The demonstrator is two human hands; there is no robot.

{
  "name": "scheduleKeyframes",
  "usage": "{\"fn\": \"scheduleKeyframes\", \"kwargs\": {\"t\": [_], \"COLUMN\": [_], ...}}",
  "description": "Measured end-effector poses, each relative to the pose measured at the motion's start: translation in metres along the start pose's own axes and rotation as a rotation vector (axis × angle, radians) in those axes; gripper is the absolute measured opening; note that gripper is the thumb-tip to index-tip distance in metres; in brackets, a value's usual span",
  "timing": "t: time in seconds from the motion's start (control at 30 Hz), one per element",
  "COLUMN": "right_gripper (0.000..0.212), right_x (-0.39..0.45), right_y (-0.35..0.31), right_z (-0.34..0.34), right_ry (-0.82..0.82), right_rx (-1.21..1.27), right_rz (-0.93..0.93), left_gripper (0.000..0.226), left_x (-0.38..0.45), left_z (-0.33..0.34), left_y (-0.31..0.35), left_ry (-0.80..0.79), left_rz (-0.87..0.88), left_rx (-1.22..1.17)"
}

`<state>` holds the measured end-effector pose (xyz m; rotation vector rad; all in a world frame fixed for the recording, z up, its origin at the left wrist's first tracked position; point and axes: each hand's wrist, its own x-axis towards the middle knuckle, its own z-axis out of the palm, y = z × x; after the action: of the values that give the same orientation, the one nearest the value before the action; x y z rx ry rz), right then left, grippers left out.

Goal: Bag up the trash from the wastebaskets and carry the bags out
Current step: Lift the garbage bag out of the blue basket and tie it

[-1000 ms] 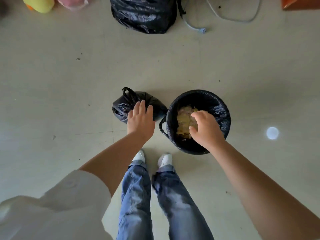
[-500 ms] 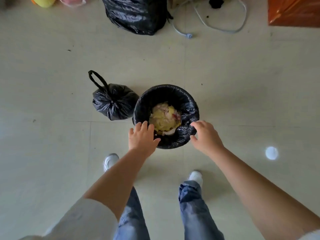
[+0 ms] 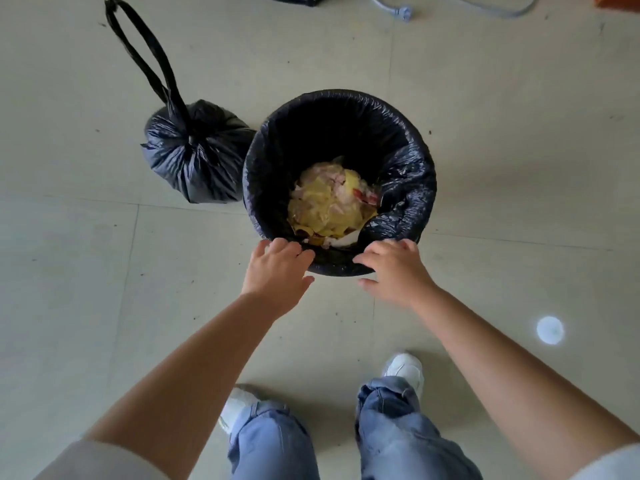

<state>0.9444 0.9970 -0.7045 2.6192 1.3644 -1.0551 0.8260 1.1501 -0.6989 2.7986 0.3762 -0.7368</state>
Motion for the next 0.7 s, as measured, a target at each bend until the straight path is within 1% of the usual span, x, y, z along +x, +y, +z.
{"fn": "scheduleKeyframes", "kwargs": {"t": [0.03, 0.1, 0.13, 0.2, 0.27, 0.33, 0.4, 0.47, 0.53, 0.6, 0.67, 0.7], "right_gripper": [0.034, 0.02, 0.015, 0.009, 0.021, 0.028, 0.027, 0.019, 0.013, 0.019, 0.025, 0.022], "right_x": [0.008, 0.022, 0.029, 0.042, 0.054, 0.064, 0.07, 0.072, 0.07, 0.069, 0.071, 0.072], "right_y": [0.005, 0.014, 0.016, 0.018, 0.014, 0.011, 0.012, 0.014, 0.017, 0.017, 0.013, 0.011], "right_z": [-0.002, -0.009, -0.014, -0.021, -0.027, -0.032, -0.038, -0.044, -0.044, -0.037, -0.028, -0.024], "right_ry": [-0.028, -0.061, -0.089, -0.21, -0.355, -0.423, -0.39, -0.303, -0.213, -0.139, -0.057, -0.006], "right_rx": [0.0, 0.075, 0.102, 0.1, 0.049, -0.056, -0.16, -0.213, -0.2, -0.155, -0.122, -0.126], "right_rz": [-0.035, -0.107, -0.133, -0.16, -0.166, -0.18, -0.194, -0.179, -0.119, -0.045, 0.032, 0.061], "left_gripper": [0.037, 0.033, 0.032, 0.026, 0.019, 0.017, 0.018, 0.02, 0.02, 0.018, 0.018, 0.019], "left_x": [0.008, 0.024, 0.032, 0.046, 0.056, 0.066, 0.073, 0.077, 0.076, 0.074, 0.076, 0.079], "left_z": [0.004, 0.004, 0.002, -0.004, -0.007, -0.012, -0.018, -0.019, -0.017, -0.013, -0.008, -0.006], "left_y": [-0.006, -0.018, -0.023, -0.03, -0.032, -0.029, -0.03, -0.032, -0.032, -0.029, -0.023, -0.02], "left_ry": [-0.001, -0.033, -0.066, -0.134, -0.175, -0.189, -0.152, -0.06, 0.077, 0.198, 0.241, 0.251], "left_rz": [0.077, 0.222, 0.267, 0.309, 0.329, 0.359, 0.356, 0.3, 0.173, 0.053, -0.022, -0.051], "left_rx": [0.034, 0.079, 0.075, -0.01, -0.116, -0.114, -0.087, -0.064, -0.078, -0.085, -0.051, -0.05]}}
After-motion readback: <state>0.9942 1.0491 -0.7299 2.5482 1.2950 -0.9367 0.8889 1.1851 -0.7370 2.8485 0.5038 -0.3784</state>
